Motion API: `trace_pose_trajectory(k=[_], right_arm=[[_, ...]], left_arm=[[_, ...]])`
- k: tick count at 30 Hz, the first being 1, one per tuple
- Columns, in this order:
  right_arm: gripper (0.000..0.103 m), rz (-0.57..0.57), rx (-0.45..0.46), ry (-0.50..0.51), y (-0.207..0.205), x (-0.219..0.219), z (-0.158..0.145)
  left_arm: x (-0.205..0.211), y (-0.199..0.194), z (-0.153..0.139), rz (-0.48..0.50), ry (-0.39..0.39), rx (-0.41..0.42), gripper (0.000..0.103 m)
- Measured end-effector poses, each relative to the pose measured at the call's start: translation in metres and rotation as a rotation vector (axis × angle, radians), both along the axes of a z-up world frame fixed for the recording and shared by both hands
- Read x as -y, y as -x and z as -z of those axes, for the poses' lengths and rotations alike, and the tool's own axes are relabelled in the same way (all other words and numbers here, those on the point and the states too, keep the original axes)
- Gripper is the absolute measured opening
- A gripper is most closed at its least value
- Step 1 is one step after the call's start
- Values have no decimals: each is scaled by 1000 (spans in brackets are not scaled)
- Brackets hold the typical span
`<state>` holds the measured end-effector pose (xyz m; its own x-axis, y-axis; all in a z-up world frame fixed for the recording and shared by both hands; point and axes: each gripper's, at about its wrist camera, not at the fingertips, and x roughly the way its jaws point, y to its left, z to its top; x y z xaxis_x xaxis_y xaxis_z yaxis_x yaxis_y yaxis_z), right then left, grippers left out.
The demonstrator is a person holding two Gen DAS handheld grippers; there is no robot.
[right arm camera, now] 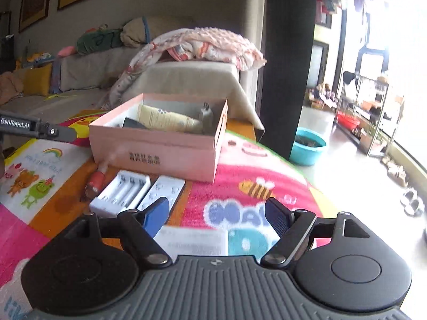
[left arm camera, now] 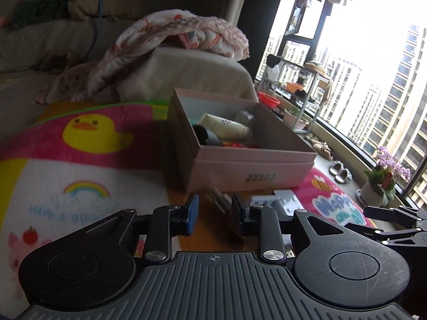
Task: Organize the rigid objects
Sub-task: 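Drop the dog into the pink box with the right tool while the left tool drops the tube in, then grasp the red lipstick tube with the left tool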
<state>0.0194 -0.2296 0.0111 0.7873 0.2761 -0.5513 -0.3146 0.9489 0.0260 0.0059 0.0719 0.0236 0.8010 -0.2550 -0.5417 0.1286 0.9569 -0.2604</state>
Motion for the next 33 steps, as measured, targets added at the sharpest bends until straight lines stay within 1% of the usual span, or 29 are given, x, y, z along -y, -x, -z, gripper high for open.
trace_pose_trajectory(k=[2,5,8,11,15,18,21,22,25,28,29,31,33], right_arm=[[80,12,-33,-50,3,4,11],[80,25,-2,-39,7,2,14],[82,26,1,-29,10,-1,15],[82,34,1,-34,9,0,14],[82,47,0,-53,8,4,13],[83,48,-10,-52,6,3,14],[83,51,-14,-53,6,3,15],[84,52,-16,-54,5,4,15],[85,55,-21,-58,4,5,15],[86,57,-27,-64,3,6,16],[86,58,-28,-66,2,6,16],[86,61,-31,-70,2,7,16],[86,63,-33,-73,1,7,16]], left_arm=[[5,5,5,1,-4,-12,30],[17,4,3,28,-33,-22,30],[30,-1,4,60,-36,-31,30],[44,-9,5,55,-63,-31,30],[60,-14,1,118,-52,-19,30],[77,-16,1,154,-109,-25,30],[92,-16,9,175,-188,-45,30],[95,-15,13,187,-198,-48,30],[99,-12,15,228,-185,-38,31],[102,-11,17,261,-195,-49,36],[104,-10,18,266,-209,-52,38],[108,-7,19,282,-259,-33,40],[107,-5,19,283,-276,-30,41]])
